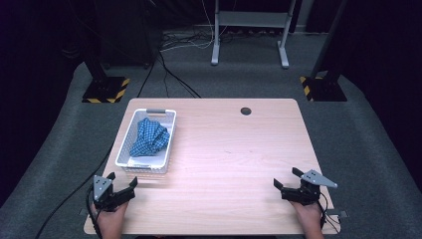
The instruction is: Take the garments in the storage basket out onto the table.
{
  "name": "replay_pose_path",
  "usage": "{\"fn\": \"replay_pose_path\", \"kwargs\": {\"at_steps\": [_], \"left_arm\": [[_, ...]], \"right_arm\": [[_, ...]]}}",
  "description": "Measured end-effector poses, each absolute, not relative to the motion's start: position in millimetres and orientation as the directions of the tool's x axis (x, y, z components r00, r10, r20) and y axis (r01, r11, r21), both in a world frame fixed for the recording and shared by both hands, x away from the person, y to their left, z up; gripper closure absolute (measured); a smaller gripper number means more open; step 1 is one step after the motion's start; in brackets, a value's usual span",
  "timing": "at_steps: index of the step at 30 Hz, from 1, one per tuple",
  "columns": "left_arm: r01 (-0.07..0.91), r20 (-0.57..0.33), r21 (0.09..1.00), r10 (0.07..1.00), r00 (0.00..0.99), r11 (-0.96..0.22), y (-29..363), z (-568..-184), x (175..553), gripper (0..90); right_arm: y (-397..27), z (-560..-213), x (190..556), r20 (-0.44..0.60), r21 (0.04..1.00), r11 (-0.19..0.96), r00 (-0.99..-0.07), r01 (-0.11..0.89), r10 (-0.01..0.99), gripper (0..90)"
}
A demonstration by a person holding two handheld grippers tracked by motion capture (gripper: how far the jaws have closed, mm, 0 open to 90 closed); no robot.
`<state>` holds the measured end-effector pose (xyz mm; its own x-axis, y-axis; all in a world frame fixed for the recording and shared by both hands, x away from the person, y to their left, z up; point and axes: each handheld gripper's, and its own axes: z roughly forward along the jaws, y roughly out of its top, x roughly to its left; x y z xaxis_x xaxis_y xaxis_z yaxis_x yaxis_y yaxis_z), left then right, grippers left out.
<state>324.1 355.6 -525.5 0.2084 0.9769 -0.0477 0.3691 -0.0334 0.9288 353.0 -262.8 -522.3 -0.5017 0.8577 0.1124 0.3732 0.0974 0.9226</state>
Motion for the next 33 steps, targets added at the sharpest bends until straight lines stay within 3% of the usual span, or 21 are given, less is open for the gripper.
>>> {"fn": "replay_pose_path", "kwargs": {"at_steps": [33], "left_arm": [[0.375,-0.062,0.927,0.976,0.207,-0.021,356.7,-525.5,324.5,10.6]], "right_arm": [[-261.9,-522.3,352.5,0.106,0.922,0.102,-0.497,0.373,0.861,5.5]]}}
